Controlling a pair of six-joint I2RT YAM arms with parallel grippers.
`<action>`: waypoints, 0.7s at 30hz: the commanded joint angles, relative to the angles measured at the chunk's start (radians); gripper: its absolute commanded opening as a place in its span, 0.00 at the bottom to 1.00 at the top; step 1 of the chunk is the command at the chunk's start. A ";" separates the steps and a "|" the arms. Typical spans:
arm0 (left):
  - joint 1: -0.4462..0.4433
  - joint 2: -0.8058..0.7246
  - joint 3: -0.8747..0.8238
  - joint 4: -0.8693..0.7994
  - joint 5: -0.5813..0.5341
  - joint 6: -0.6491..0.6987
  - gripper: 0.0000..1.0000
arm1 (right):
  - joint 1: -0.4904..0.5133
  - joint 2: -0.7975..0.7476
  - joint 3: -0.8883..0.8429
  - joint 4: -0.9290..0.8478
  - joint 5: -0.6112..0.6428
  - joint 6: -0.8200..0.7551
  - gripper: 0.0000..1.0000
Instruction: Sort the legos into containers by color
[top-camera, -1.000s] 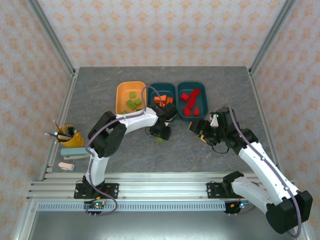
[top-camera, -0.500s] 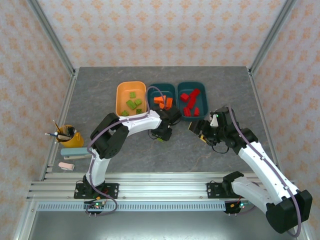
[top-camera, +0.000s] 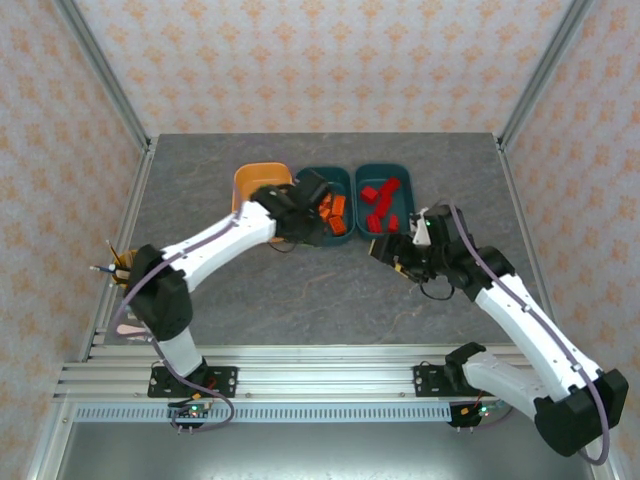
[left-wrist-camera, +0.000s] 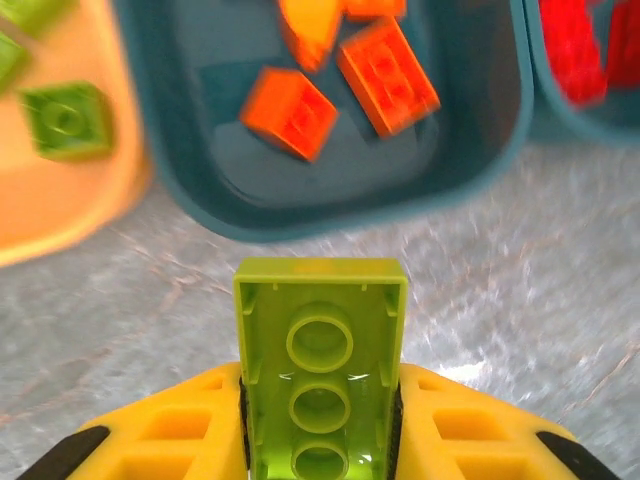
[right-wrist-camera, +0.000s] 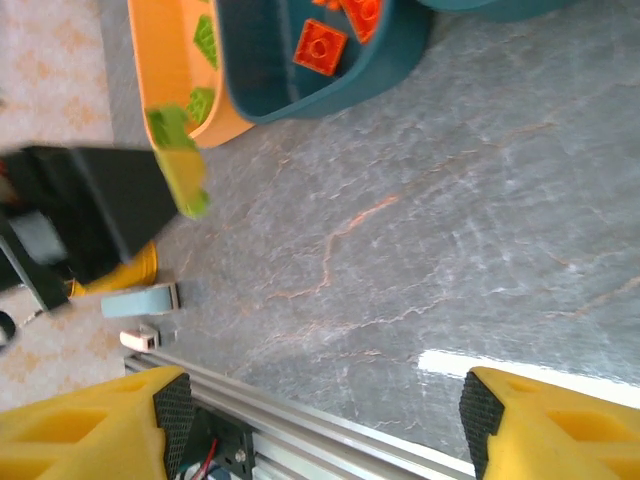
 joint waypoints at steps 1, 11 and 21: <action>0.123 -0.022 0.006 -0.008 0.045 -0.053 0.33 | 0.089 0.058 0.082 0.064 0.078 -0.038 0.73; 0.349 0.174 0.140 0.168 0.164 -0.134 0.33 | 0.174 0.342 0.264 0.349 0.186 -0.005 0.73; 0.414 0.468 0.383 0.191 0.177 -0.174 0.33 | 0.172 0.518 0.379 0.412 0.209 0.038 0.74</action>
